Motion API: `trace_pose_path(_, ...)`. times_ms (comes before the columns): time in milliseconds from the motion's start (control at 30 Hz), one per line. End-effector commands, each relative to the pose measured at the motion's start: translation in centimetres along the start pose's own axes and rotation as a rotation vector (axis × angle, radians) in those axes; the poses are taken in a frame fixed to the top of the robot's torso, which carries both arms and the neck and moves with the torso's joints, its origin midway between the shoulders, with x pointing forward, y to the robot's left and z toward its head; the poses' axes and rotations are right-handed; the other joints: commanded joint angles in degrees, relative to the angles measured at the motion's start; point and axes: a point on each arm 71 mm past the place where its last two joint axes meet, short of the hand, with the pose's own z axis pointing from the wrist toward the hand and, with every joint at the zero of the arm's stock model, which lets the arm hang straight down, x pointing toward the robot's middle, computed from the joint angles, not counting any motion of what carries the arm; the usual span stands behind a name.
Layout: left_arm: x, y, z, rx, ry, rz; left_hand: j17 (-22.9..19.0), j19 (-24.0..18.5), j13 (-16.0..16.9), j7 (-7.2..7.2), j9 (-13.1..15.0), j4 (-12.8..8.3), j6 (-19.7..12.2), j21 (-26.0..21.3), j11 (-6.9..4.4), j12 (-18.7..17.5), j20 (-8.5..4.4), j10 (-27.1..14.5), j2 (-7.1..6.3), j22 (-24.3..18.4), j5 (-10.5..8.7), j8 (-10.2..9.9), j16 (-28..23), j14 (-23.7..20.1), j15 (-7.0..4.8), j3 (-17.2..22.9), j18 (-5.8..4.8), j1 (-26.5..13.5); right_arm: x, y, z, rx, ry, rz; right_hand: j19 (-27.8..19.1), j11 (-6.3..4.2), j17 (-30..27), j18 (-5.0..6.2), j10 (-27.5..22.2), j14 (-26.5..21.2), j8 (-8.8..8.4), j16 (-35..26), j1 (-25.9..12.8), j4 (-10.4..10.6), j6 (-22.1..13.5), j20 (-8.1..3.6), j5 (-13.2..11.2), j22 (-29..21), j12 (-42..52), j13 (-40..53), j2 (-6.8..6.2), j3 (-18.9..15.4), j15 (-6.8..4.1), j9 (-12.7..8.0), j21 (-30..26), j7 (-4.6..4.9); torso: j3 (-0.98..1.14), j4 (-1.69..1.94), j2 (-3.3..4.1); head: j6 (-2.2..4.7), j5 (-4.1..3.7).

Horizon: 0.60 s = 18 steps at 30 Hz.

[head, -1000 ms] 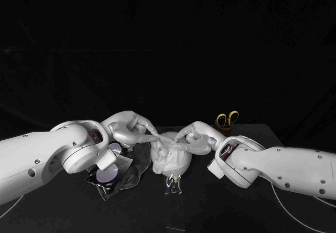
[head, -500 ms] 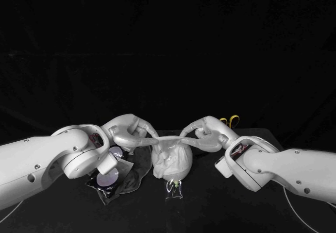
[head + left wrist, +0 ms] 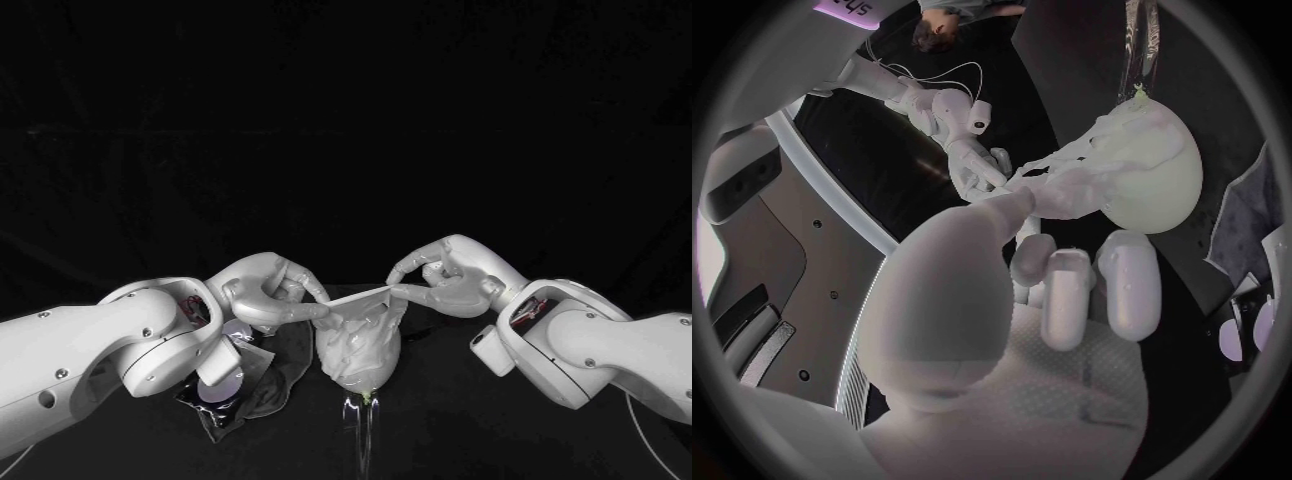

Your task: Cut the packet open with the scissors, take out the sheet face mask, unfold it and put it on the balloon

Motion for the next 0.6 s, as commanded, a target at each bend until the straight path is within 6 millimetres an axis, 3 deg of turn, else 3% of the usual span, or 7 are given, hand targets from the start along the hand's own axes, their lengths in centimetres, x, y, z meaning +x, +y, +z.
trace_pose_path(33, 0.2, -0.2, 0.0, 0.008, 0.009, -0.009, 14.05, -0.17, -0.05, 0.25, 1.89, -0.13, 0.33, -0.16, 0.03, -0.26, 0.05, -0.07, 0.39, 2.13, 0.14, 0.36, 0.28, 5.92, -0.12, 0.34, -0.13, -0.13, 0.0, 0.6, -0.1, -0.030, 0.024, -0.020, -0.09, -0.51, 15.05, 0.32, 5.96, 6.08, 0.21, 0.24, -0.63, -0.03, -0.23, -0.27, -0.11, 10.64, 0.20, 15.06, -0.02, 0.50, -0.50, 2.39, 0.18, -0.16, 0.08, 0.04, -0.02, 0.88, -0.08)
trace_pose_path(300, 0.2, -0.2, 0.1, -0.001, 0.001, 0.003, 14.19, -0.09, -0.98, 0.31, 1.86, -0.41, 0.20, -0.13, 0.09, -0.69, 0.06, -0.73, 0.15, 2.21, 0.14, 0.19, 0.30, 5.98, -0.08, 0.53, -0.15, -0.26, -0.9, 1.5, -0.5, -0.054, 0.004, -0.038, -0.05, -0.52, 15.05, 0.30, 5.96, 6.08, 0.25, 0.24, -0.69, -0.04, -0.23, -0.28, -0.10, 10.67, 0.20, 15.06, -0.04, 0.54, -0.51, 2.44, 0.27, -0.18, 0.01, 0.04, 0.16, 2.37, -0.16)
trace_pose_path(600, -0.2, 0.1, 0.6, -0.018, -0.032, 0.064, 14.15, 0.03, -2.16, 0.62, 1.71, -1.38, 0.06, -0.09, 0.30, -1.33, 0.13, -1.62, -0.27, 2.31, 0.14, -0.30, 0.29, 5.97, 0.07, 1.16, -0.18, -0.18, -0.7, 1.9, -0.5, -0.062, 0.006, -0.038, 0.00, -0.54, 15.05, 0.28, 5.96, 6.08, 0.31, 0.24, -0.78, -0.07, -0.22, -0.29, -0.10, 10.70, 0.20, 15.06, -0.10, 0.59, -0.52, 2.51, 0.38, -0.20, 0.05, 0.03, 0.26, 2.36, -0.09)
